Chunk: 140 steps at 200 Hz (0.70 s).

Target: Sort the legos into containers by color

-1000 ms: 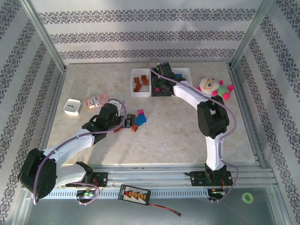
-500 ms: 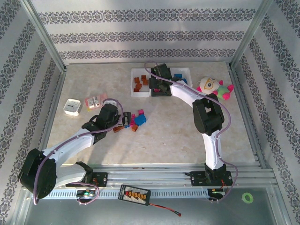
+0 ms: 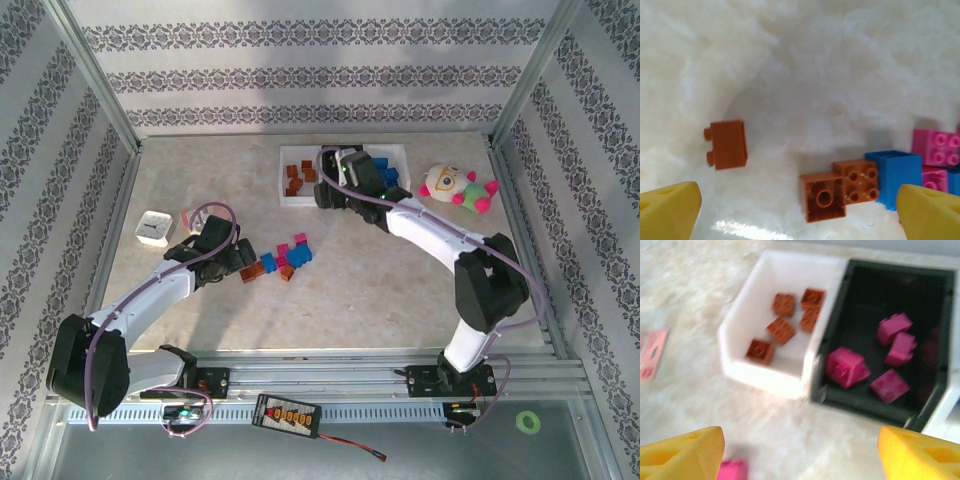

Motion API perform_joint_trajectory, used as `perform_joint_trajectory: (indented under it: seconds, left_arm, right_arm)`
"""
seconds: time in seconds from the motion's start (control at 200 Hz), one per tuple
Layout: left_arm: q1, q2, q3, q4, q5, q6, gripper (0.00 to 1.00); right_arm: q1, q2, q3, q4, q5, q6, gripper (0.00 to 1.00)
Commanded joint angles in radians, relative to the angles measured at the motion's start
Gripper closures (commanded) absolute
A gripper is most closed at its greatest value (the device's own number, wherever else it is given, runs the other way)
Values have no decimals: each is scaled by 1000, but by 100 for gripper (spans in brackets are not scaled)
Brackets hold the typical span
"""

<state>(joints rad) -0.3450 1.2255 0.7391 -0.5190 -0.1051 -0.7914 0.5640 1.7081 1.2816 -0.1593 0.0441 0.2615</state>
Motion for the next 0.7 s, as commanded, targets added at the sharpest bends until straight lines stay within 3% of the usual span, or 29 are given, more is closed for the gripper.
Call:
perform_joint_trajectory:
  seconds: [0.0, 0.2, 0.435, 0.695]
  left_arm:
    - [3, 30, 19, -108, 22, -64, 3]
    - [3, 100, 41, -81, 60, -66, 16]
    - [38, 122, 73, -140, -46, -28, 19]
    - [126, 159, 54, -96, -48, 29, 26]
  right_arm:
    - [60, -72, -101, 30, -37, -9, 19]
    - [142, -146, -191, 31, -38, 30, 18]
    - [160, -152, -197, 33, -37, 45, 18]
    - [161, -143, -172, 31, -50, 41, 18]
